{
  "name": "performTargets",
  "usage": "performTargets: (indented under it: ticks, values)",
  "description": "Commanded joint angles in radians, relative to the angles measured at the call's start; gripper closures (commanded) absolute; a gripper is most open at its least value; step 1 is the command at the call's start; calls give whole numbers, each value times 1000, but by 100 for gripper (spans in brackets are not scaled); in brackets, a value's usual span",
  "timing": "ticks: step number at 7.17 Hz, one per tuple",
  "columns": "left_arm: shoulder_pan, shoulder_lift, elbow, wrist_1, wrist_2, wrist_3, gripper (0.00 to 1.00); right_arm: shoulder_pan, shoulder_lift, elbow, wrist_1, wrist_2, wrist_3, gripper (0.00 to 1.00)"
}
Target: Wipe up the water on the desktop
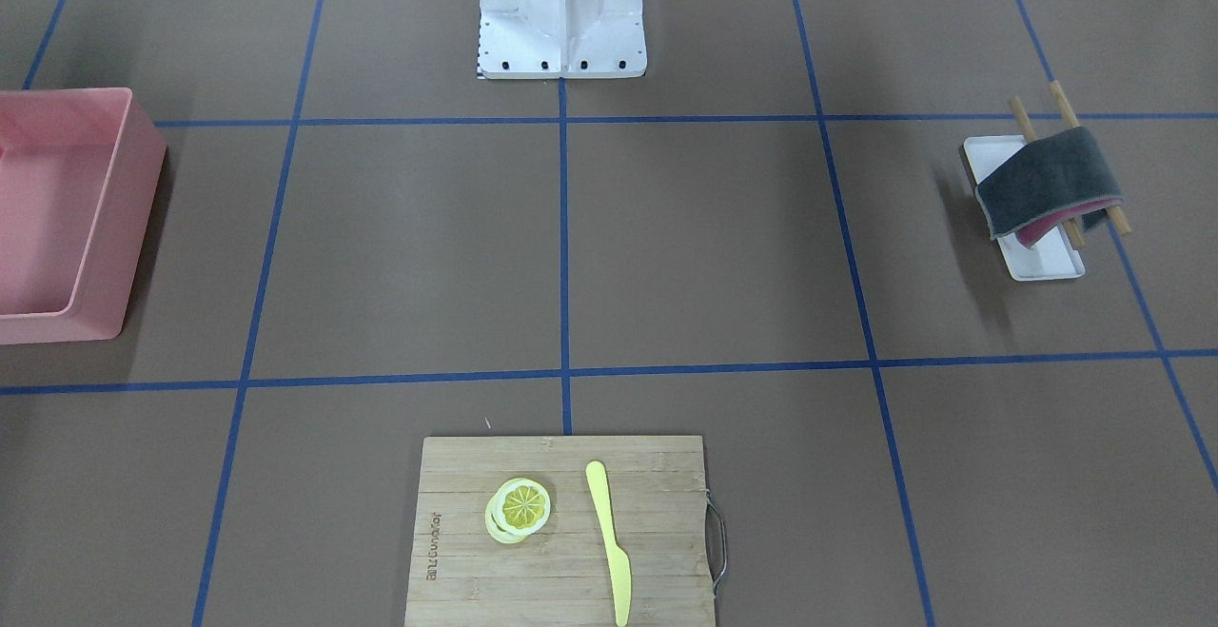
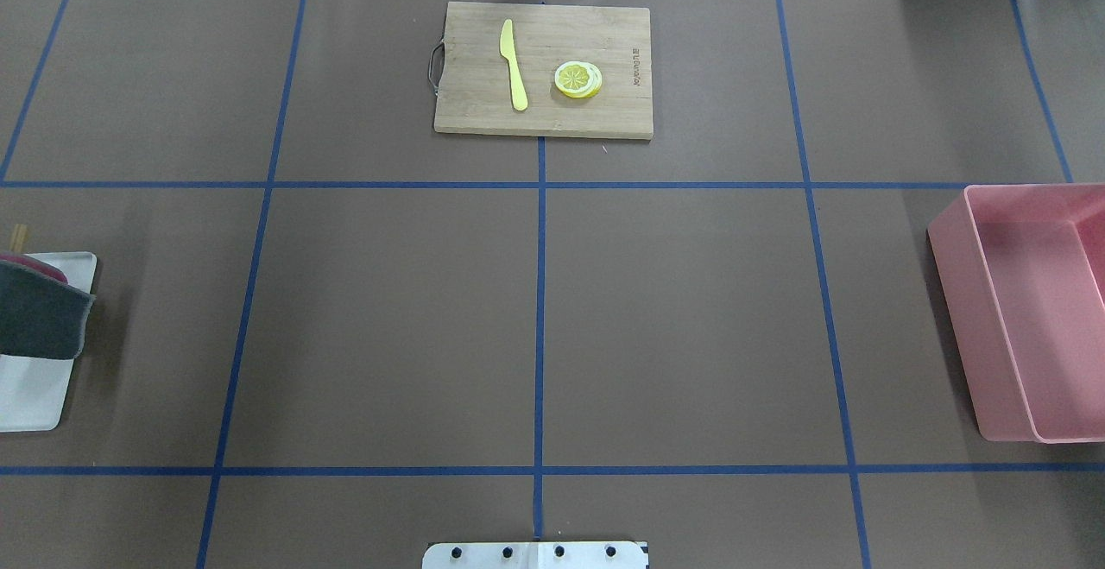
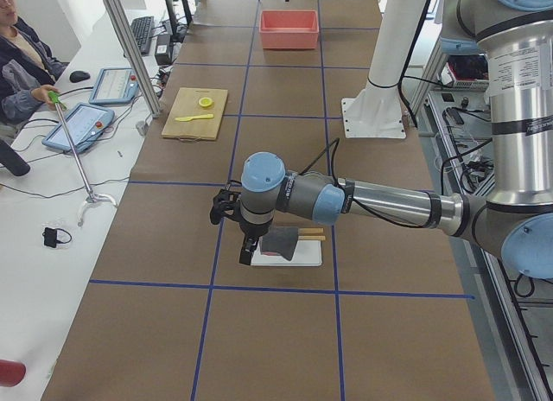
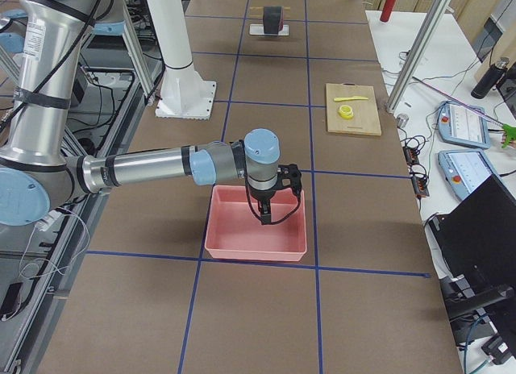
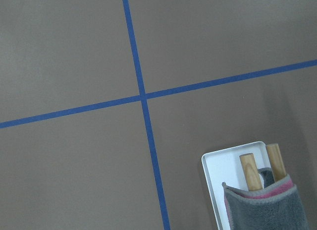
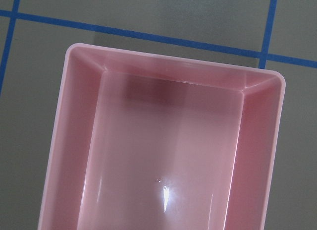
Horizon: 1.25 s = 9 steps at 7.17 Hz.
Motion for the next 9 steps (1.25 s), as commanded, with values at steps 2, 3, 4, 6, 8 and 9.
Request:
performTargets:
  ticks: [2,3,4,6,8,9]
  values:
    - [33,42,-4,-111,-30,-83,2,0,-1,-3,-2,3,5,0]
    - [86,45,2,-148,-32,-91,2,-1,-1,-1,-3,4,7,0]
    - [90,46,16,-157,-35,-104,2,-1,-1,-4,-3,20,7,0]
    - [93,45,14,-168,-91,-164,2,-1,1,-10,5,20,7,0]
    - [114,46,16,-182,-92,-188,2,-1,1,-10,8,20,8,0]
    - [130,56,16,-175,-92,-191,2,-3,1,-12,6,20,8,0]
